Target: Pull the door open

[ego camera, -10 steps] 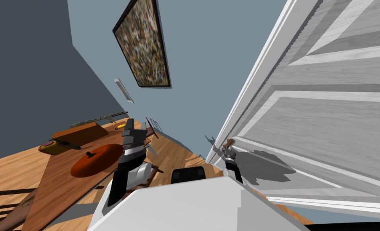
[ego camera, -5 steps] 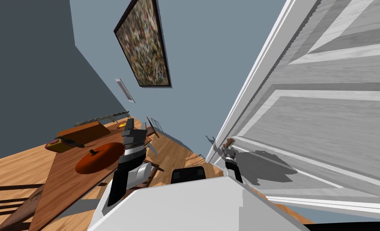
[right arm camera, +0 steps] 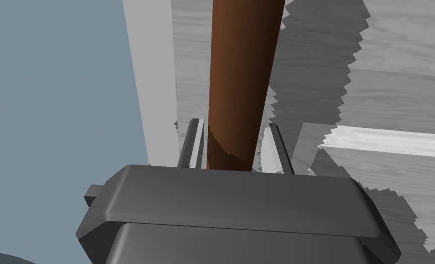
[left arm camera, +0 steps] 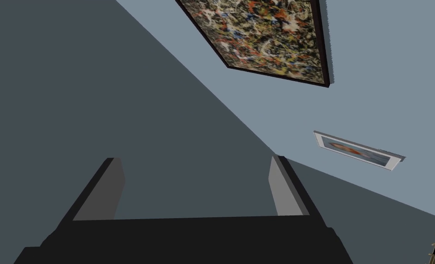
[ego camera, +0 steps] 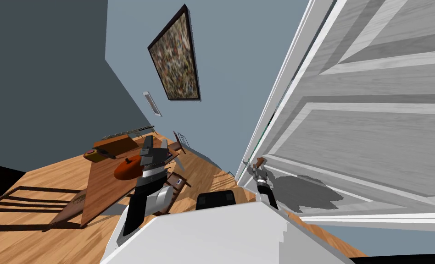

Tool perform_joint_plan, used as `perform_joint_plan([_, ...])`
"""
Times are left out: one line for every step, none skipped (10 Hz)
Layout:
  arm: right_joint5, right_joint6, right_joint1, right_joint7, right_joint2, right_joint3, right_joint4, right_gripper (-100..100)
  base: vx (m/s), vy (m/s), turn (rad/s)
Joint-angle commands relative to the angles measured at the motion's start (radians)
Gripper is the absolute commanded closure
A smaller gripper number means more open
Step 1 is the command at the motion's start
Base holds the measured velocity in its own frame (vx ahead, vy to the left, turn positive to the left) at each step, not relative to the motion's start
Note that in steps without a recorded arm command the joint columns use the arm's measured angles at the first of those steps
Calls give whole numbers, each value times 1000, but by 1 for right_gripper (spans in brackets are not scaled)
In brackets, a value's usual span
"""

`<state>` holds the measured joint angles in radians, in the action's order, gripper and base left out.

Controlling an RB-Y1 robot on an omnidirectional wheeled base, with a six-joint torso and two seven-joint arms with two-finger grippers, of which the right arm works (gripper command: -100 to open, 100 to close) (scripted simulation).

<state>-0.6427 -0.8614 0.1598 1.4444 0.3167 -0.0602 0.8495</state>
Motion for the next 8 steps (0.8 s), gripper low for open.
perform_joint_plan([9,8,9,16,9,-20,14,100,-184,0,56])
perform_joint_plan([14,11,12,24,14,-30,21,100,-175,-12,63])
perform_joint_plan([18,13,15,31,18,-39,26,100,-202,-1,54])
perform_joint_plan([20,15,16,36,21,-45,30,100,-213,33,35])
perform_joint_plan([18,14,10,32,21,-39,29,100,-93,23,9])
perform_joint_plan([30,11,19,45,28,-61,36,100,-137,-22,54])
perform_joint_plan([36,9,24,52,33,-72,41,100,-200,-24,76])
perform_joint_plan([42,6,29,60,38,-84,46,100,-217,-20,61])
